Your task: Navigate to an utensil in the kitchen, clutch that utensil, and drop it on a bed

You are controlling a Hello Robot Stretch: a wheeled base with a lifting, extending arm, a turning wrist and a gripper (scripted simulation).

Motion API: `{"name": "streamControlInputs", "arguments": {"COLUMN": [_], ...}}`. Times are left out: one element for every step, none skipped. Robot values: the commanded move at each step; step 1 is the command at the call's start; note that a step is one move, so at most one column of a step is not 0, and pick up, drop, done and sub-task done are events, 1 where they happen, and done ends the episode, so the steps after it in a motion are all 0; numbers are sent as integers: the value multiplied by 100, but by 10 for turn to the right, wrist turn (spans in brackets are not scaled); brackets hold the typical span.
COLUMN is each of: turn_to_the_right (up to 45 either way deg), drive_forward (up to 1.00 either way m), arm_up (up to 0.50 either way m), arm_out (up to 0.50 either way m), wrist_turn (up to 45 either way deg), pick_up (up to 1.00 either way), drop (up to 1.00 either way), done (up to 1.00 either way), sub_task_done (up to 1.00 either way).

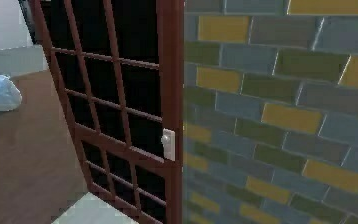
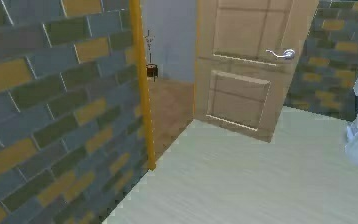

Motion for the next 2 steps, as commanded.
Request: {"name": "streamControlInputs", "arguments": {"turn_to_the_right": [-450,-30], "drive_forward": [0,0], "arm_up": [0,0], "arm_out": [0,0], "wrist_turn": [0,0], "pick_up": [0,0], "drop": [0,0], "done": [0,0], "sub_task_done": [0,0]}}
